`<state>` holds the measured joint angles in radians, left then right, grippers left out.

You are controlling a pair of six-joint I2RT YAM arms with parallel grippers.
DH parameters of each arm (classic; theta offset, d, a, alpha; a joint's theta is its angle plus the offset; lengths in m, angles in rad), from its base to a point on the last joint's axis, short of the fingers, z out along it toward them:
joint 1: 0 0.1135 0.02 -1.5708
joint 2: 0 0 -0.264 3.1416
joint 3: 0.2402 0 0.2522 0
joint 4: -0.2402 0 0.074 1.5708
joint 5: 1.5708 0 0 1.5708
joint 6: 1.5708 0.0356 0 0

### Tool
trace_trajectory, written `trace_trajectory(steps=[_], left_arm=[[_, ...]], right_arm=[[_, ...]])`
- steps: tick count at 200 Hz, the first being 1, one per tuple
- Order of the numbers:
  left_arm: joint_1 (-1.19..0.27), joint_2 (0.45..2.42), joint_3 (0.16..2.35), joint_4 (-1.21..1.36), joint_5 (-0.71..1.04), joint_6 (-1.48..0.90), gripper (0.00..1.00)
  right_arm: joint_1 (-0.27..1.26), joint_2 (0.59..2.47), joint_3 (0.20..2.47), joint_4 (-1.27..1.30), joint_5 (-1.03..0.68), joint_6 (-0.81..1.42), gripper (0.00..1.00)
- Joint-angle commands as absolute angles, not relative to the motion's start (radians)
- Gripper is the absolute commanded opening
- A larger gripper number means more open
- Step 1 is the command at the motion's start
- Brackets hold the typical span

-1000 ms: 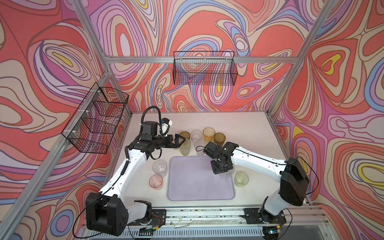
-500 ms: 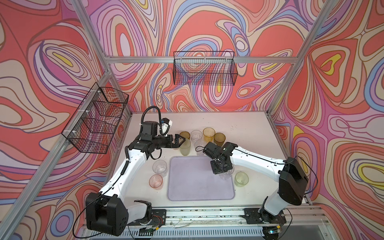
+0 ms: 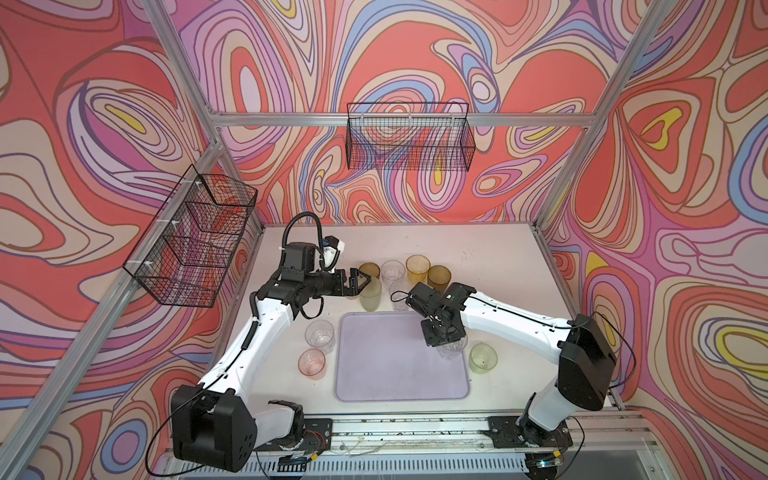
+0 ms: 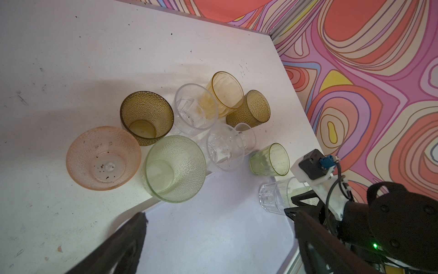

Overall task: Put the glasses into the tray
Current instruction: 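Lower the clear cup onto the tray and open the right gripper, then move the right gripper to the green textured cup and close on it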

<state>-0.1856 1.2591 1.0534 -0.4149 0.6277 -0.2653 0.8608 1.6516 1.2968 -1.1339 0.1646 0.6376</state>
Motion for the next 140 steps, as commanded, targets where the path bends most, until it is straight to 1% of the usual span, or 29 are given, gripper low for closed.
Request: trace_trajectory(steps=[1, 30, 53, 85, 140], left_arm=[[-0.194, 1.266, 1.061, -0.406, 0.630, -0.253, 1.00], [-0.195, 1.264, 1.061, -0.411, 0.623, -0.250, 1.00], [-0.194, 1.266, 1.066, -0.417, 0.618, -0.247, 1.00], [-0.195, 1.268, 1.066, -0.417, 0.616, -0.245, 1.00], [-0.195, 1.261, 1.070, -0.429, 0.612, -0.241, 1.00]], right_arm=[[0.868, 1.629, 1.339, -1.165, 0.173, 0.638, 0.36], [0.868, 1.598, 1.375, -1.209, 0.171, 0.644, 0.38], [0.867, 1.560, 1.390, -1.252, 0.164, 0.652, 0.42], [0.867, 1.504, 1.391, -1.319, 0.180, 0.674, 0.42], [0.867, 1.379, 1.298, -1.385, 0.167, 0.725, 0.42]])
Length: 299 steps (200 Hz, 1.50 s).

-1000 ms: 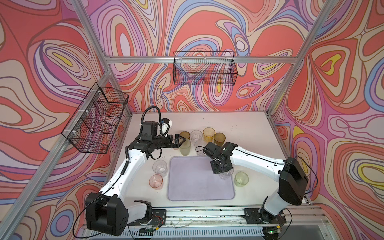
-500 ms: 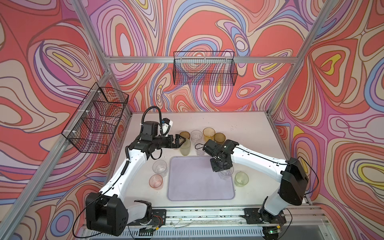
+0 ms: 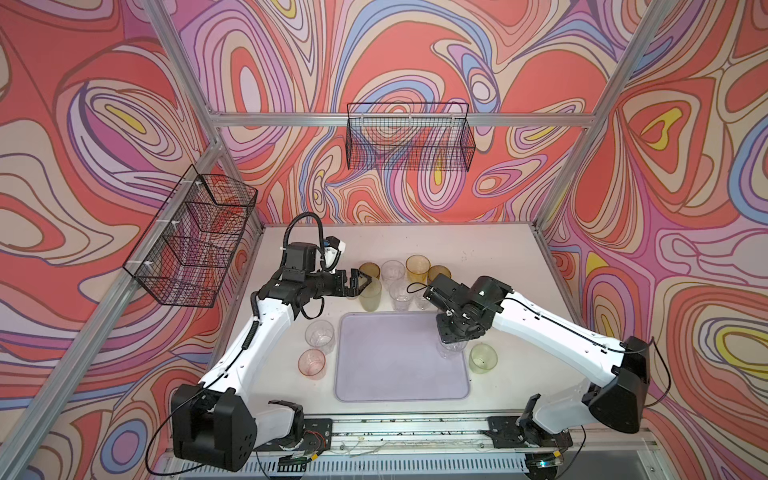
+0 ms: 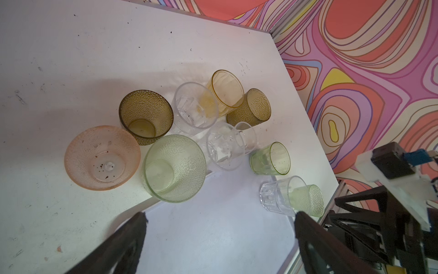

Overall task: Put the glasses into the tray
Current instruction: 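Move the right gripper to the green textured cup and close on it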

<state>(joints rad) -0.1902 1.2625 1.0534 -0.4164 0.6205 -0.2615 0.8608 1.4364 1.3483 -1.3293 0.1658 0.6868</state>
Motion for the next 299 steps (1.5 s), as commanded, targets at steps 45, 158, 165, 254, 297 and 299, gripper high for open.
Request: trace_trajectory(steps=[45, 158, 165, 254, 297, 299], left_arm=[[-0.195, 1.265, 1.075, -0.431, 0.607, -0.239, 1.00], [-0.193, 1.281, 1.078, -0.436, 0.600, -0.235, 1.00], [-0.195, 1.281, 1.077, -0.437, 0.601, -0.233, 1.00], [-0.195, 1.288, 1.080, -0.439, 0.599, -0.232, 1.00], [-0.194, 1.287, 1.080, -0.439, 0.598, -0.232, 1.00], [-0.195, 1.287, 1.079, -0.438, 0.598, -0.232, 1.00]], right_arm=[[0.867, 1.297, 1.182, -1.371, 0.162, 0.768, 0.42], [0.834, 1.225, 0.966, -1.212, 0.149, 0.784, 0.43], [0.820, 1.224, 0.955, -1.201, 0.142, 0.776, 0.43], [0.715, 1.243, 0.900, -1.098, 0.079, 0.687, 0.37], [0.705, 1.274, 0.882, -1.081, 0.074, 0.670, 0.31], [0.705, 1.276, 0.882, -1.081, 0.074, 0.670, 0.31]])
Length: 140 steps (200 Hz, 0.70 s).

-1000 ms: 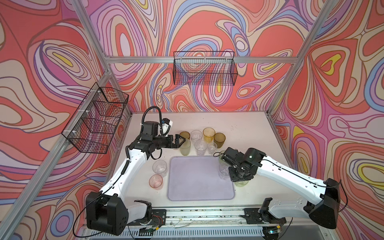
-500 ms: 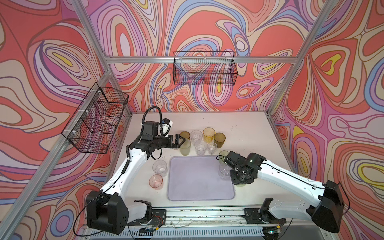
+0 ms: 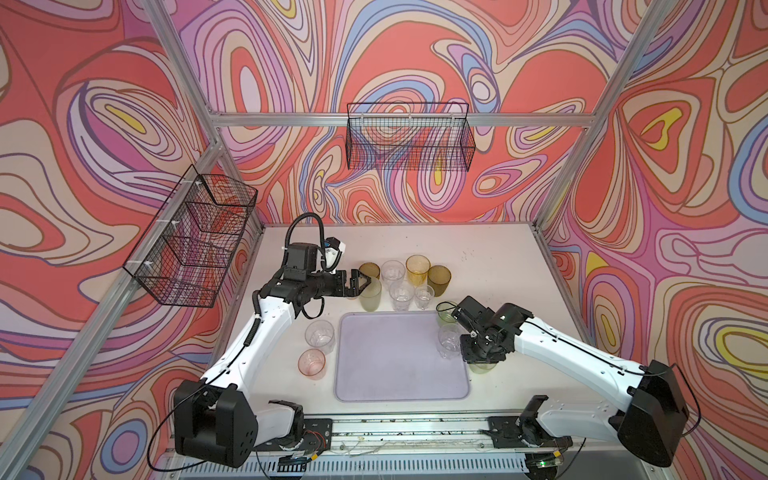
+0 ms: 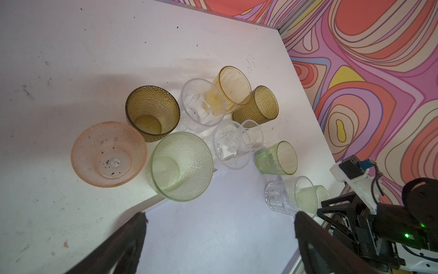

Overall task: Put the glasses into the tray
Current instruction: 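Move the right gripper to the green textured cup and close on it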

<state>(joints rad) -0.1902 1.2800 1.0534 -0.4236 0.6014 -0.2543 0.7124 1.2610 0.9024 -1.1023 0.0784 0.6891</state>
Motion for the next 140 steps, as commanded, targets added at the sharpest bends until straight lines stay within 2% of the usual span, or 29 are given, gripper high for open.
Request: trace_trajectory(steps=[1, 140], left_arm=[[-0.195, 1.287, 1.080, -0.439, 0.598, -0.232, 1.00], [-0.195, 1.287, 1.079, -0.438, 0.600, -0.234, 1.00]], right_arm=[[0.705, 1.276, 0.881, -1.080, 0.074, 0.670, 0.31], [0.696, 1.262, 0.881, -1.112, 0.094, 0.685, 0.01]])
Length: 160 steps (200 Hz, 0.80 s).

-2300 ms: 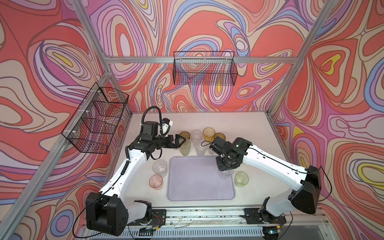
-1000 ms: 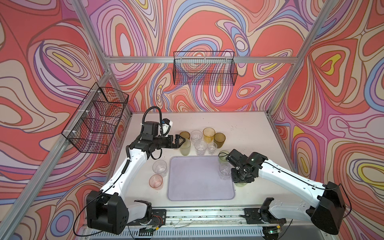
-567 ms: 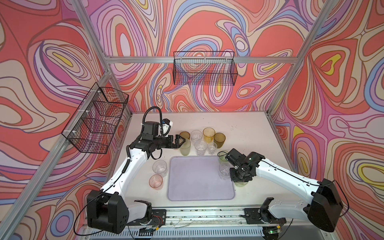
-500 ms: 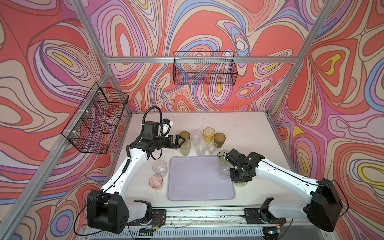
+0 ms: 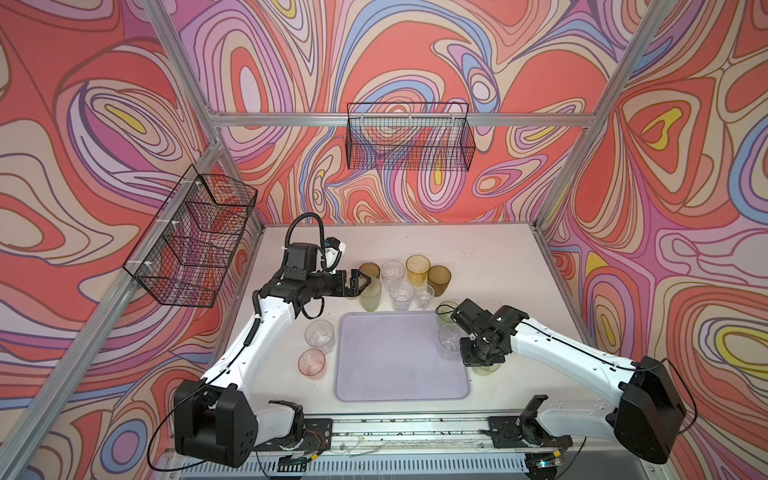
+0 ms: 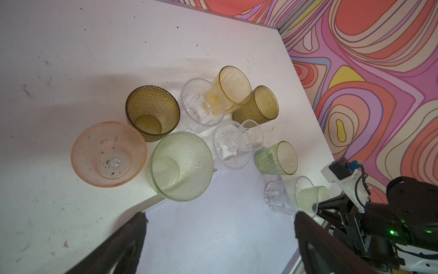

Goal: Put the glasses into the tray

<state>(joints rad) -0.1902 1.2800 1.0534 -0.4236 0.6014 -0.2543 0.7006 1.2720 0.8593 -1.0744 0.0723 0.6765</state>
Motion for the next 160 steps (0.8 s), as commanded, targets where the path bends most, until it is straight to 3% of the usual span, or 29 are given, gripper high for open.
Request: trace_trajectory(steps=[1, 160], left_arm=[[-0.195, 1.287, 1.079, -0.439, 0.600, -0.234, 1.00], [-0.195, 1.285, 1.081, -0.433, 0.609, -0.240, 1.00]], right_arm=[[0.696, 1.261, 0.882, -1.114, 0.095, 0.685, 0.01], [0.745, 1.217, 1.071, -1.329, 0.095, 0.736, 0.00]])
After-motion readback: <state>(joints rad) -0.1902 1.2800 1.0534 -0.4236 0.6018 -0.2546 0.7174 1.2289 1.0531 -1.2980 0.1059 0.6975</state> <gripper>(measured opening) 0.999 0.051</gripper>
